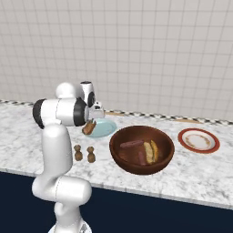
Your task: Place one bun and one sausage from the bowl on each plate.
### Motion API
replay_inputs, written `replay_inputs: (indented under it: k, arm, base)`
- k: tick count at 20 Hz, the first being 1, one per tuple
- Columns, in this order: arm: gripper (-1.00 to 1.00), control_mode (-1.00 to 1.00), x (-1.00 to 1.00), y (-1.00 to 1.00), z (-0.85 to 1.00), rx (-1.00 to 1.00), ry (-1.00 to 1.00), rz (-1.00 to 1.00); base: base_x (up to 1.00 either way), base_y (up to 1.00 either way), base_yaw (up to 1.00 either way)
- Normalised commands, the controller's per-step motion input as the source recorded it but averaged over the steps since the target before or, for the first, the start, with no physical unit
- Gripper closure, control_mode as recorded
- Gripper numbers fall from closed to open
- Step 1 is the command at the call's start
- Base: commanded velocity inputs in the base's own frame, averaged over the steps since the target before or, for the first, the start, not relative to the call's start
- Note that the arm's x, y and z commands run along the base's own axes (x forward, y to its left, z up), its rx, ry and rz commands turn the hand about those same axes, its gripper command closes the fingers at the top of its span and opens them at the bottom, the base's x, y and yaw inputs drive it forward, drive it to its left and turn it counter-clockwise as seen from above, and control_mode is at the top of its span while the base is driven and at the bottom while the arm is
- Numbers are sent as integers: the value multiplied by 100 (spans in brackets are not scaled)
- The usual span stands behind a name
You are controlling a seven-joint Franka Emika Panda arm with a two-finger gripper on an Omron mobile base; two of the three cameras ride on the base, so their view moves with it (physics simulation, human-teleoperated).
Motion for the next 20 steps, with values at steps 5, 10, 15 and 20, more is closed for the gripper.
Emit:
replay_inputs:
  k: [5,10,15,20]
  arm:
    - [-100,-100,-15,-3,28,-2,0,0]
    - [-100,-100,-74,-43,69,3,0,-9]
    - [-100,-100,-100,-83,62,16,-3,-24]
    - [-100,-100,-98,-70,52,18,-6,-34]
  base:
    - [0,0,0]
    - [0,0,0]
    - [0,0,0]
    - [0,0,0]
